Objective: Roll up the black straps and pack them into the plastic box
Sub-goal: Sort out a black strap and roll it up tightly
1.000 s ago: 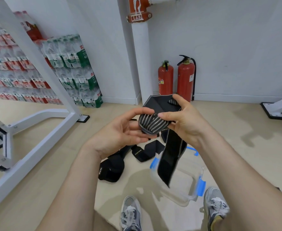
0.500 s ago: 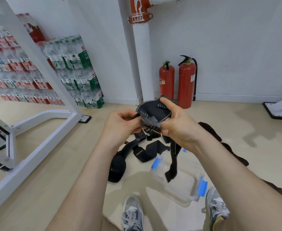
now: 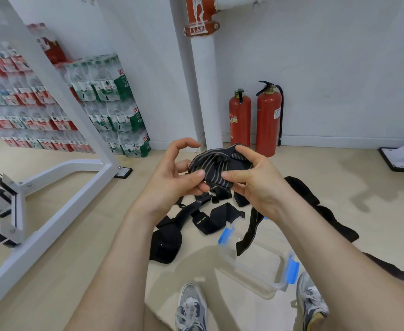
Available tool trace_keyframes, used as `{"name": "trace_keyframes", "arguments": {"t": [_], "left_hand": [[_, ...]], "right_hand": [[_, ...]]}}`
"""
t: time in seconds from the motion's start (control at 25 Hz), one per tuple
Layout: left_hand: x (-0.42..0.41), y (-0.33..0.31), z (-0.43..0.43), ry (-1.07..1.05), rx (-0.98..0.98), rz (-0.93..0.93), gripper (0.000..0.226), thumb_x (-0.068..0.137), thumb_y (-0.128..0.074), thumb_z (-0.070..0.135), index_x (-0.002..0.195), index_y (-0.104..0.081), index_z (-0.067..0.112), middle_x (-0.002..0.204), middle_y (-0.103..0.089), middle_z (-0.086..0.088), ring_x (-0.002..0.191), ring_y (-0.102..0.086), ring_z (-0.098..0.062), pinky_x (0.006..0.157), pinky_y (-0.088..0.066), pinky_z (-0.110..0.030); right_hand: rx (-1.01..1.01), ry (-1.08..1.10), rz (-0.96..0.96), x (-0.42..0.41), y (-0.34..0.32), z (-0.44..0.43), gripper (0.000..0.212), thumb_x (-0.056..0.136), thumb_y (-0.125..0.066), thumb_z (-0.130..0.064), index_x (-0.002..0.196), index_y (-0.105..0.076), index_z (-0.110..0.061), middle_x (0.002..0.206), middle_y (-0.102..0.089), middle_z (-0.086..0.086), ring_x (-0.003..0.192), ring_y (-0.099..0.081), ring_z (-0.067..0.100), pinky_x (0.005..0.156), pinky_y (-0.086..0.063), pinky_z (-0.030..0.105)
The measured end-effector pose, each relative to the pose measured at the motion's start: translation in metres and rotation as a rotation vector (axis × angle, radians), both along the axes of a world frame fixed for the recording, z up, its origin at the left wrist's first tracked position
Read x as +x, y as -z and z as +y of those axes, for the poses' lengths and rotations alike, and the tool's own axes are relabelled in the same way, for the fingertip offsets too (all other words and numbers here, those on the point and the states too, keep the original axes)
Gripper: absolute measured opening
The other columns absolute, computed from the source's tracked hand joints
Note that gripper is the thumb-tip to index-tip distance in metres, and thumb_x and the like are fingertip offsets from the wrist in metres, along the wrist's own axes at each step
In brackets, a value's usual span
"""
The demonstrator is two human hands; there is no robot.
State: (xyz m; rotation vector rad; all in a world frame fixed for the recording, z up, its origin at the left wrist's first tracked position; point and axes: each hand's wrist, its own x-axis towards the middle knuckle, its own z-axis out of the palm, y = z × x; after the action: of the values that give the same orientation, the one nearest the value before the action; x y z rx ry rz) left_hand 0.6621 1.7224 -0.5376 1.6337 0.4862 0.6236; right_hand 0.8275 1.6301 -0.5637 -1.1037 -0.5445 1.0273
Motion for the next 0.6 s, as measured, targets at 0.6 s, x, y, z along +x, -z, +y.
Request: {"name": "trace_keyframes", "arguments": {"t": [0.6], "left_hand": [[-0.003, -0.001, 0.003, -0.023, 0.077, 0.101, 0.020, 0.071, -0.074, -0.005, 0.072, -0.074, 0.015, 0.072, -0.072, 0.000, 0.067, -0.066, -0.010, 0.067, -0.053, -0.017]], "right_hand": [[0.076, -0.066, 0.068, -0.008, -0.009, -0.008, 0.083, 0.079, -0.065, 0.018, 0.150, -0.037, -0.016, 0.127, -0.064, 0.014, 0.103, -0.071, 0.025, 0.071, -0.059, 0.035]]}}
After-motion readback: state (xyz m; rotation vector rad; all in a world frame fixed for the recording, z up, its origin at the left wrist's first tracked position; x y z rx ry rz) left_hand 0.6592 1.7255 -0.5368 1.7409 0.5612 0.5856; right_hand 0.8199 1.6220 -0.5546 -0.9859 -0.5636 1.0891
